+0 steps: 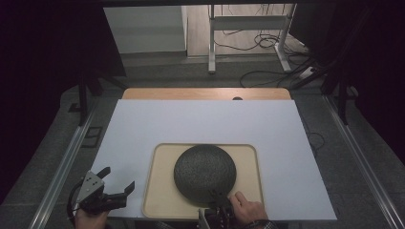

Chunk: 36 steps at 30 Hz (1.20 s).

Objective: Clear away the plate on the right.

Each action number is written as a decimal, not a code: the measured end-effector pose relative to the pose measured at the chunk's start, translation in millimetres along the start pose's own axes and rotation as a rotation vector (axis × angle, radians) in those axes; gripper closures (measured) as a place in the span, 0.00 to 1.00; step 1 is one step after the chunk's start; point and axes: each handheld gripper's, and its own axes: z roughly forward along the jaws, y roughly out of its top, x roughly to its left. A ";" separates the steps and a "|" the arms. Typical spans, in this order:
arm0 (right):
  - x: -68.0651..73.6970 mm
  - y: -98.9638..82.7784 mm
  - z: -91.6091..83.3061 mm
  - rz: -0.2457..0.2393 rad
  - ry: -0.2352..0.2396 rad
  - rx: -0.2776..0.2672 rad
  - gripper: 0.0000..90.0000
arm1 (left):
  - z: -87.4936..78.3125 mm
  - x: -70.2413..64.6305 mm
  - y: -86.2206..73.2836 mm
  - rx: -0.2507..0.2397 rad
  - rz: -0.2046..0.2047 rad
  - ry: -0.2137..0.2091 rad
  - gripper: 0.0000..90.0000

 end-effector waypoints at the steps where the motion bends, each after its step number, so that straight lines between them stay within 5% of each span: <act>1: -0.4 0.0 -0.5 0.001 0.003 -0.004 0.60 | 0.0 0.0 0.0 0.000 0.000 0.000 0.00; 20: -5.1 -2.8 -14.3 0.032 0.037 -0.031 0.57 | 0.1 -0.2 0.2 0.000 0.001 0.000 0.00; 36: -23.4 -8.3 -16.6 0.138 0.042 -0.060 0.53 | 0.7 0.0 0.0 0.003 -0.003 -0.009 0.00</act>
